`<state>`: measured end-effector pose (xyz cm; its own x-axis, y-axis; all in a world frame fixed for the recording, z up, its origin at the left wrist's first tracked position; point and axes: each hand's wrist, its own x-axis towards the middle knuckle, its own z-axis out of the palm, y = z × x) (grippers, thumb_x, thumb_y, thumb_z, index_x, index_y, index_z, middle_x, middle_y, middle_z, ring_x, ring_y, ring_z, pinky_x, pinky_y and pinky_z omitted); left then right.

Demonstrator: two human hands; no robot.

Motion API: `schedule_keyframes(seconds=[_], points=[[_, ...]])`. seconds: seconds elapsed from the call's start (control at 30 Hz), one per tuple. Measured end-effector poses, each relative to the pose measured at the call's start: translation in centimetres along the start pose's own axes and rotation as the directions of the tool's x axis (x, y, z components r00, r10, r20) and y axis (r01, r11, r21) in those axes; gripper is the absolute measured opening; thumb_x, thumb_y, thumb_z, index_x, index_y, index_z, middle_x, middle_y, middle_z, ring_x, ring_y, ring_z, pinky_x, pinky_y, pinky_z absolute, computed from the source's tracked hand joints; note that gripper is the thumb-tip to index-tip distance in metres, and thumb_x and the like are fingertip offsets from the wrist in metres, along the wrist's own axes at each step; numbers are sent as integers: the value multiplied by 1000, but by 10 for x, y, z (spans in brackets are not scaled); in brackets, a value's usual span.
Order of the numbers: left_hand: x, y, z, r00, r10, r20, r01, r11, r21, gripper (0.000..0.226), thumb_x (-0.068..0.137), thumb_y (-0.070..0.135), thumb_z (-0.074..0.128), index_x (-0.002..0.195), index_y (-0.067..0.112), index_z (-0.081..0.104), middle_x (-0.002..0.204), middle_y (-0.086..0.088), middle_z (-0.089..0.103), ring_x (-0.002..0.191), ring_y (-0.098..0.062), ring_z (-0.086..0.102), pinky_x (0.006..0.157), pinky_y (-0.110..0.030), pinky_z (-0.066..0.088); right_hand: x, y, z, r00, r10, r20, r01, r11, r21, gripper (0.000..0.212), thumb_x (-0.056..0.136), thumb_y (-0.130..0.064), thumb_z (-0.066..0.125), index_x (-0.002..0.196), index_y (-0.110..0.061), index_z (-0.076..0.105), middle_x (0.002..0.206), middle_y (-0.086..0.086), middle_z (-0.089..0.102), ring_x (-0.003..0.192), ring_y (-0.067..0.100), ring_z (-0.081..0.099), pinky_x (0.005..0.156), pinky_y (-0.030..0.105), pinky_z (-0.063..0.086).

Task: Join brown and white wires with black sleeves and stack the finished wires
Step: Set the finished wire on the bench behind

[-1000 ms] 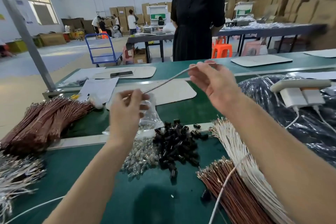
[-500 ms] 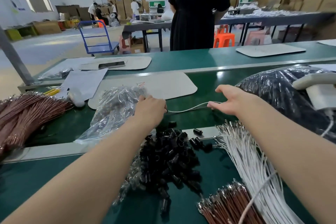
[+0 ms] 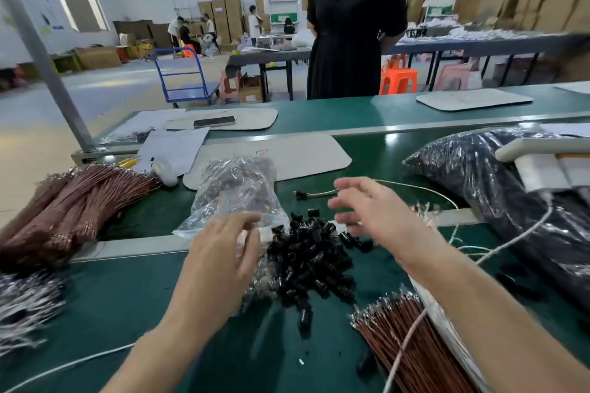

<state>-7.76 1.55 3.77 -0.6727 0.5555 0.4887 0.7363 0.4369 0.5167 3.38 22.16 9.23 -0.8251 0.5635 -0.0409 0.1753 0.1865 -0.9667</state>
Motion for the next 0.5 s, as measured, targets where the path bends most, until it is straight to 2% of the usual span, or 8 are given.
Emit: schedule_keyframes(seconds=[0.1,0.2,0.27,0.37,0.43,0.5], points=[[-60,-7,-1,995,-52,-84,52,999,-1,28,102,40,41,118,30,63,107,27,57,102,-2,51,91,-30,40,-49,20,20,998,-66,0,64,979,-195,18,100,-39,51,115,-44,57,97,-18,68,86,3,66,77,21,52],[-91,-4,5,997,-21,-75,28,996,87,28,101,35,44,116,25,66,108,17,62,100,-9,55,88,-22,33,-88,40,37,994,-94,-51,75,953,-293,18,101,-40,48,115,-50,53,93,-26,65,85,-1,62,66,13,47],[-98,1,8,1000,-2,-28,5,992,126,34,96,36,43,116,23,67,109,13,65,101,-13,57,88,-24,34,-104,54,49,983,-151,-104,100,918,-382,23,101,-39,48,123,-47,52,104,-28,61,93,-6,58,75,12,47],[-103,12,12,999,45,3,-45,986,163,26,94,29,54,115,21,68,107,10,66,97,-17,62,87,-29,39,-120,71,65,943,-280,-182,167,868,-468,28,102,-29,49,128,-37,55,115,-26,55,109,-5,51,97,20,44],[-107,17,13,994,104,28,-107,980,168,28,96,33,50,114,22,68,105,11,65,97,-14,61,86,-29,40,-126,78,71,927,-323,-189,188,839,-511,30,101,-24,50,128,-33,58,112,-24,54,107,-6,48,99,16,41],[-108,19,12,988,140,60,-148,976,157,32,98,38,44,115,23,67,105,13,64,96,-12,60,85,-29,40,-129,80,70,917,-358,-176,211,809,-548,30,100,-25,48,127,-33,59,110,-24,55,105,-6,46,93,9,37]])
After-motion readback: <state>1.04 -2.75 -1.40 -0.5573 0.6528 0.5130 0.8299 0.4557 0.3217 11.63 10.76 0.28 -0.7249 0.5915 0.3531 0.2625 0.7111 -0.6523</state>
